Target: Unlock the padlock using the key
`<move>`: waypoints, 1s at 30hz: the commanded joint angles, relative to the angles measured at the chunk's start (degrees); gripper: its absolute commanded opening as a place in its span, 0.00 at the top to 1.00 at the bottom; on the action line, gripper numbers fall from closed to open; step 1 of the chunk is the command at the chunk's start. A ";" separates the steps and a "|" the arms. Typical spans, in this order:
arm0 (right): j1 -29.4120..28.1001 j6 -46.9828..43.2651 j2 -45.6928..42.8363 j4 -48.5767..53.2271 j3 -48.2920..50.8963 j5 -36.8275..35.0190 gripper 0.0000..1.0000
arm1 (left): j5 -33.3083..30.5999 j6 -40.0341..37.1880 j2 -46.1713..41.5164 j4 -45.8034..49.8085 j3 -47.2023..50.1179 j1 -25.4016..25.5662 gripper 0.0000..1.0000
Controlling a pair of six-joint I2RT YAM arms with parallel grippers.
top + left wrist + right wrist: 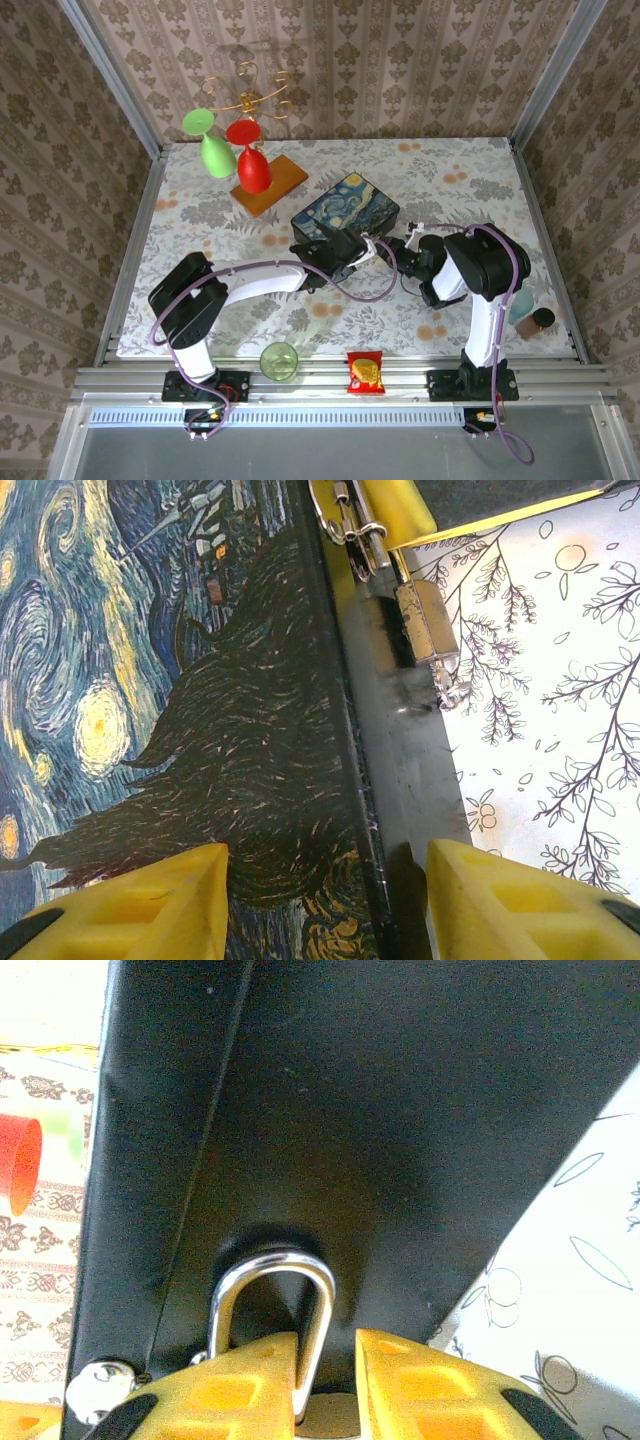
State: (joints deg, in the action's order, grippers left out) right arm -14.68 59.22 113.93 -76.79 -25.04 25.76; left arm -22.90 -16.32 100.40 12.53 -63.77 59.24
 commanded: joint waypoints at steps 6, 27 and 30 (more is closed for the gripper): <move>-1.29 1.12 -0.82 0.43 -1.91 -3.37 0.91 | 4.90 0.41 5.24 14.00 2.62 0.32 0.49; 0.84 23.62 -0.57 0.31 -2.82 -7.89 1.00 | 3.32 0.88 3.33 15.26 4.92 0.89 0.52; 0.54 21.28 -3.48 0.68 -1.63 -8.28 1.00 | 2.76 0.76 3.03 15.22 5.17 0.94 0.52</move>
State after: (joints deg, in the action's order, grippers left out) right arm -13.98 79.77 112.60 -75.20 -26.26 18.35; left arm -24.73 -16.32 100.09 13.21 -63.33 60.05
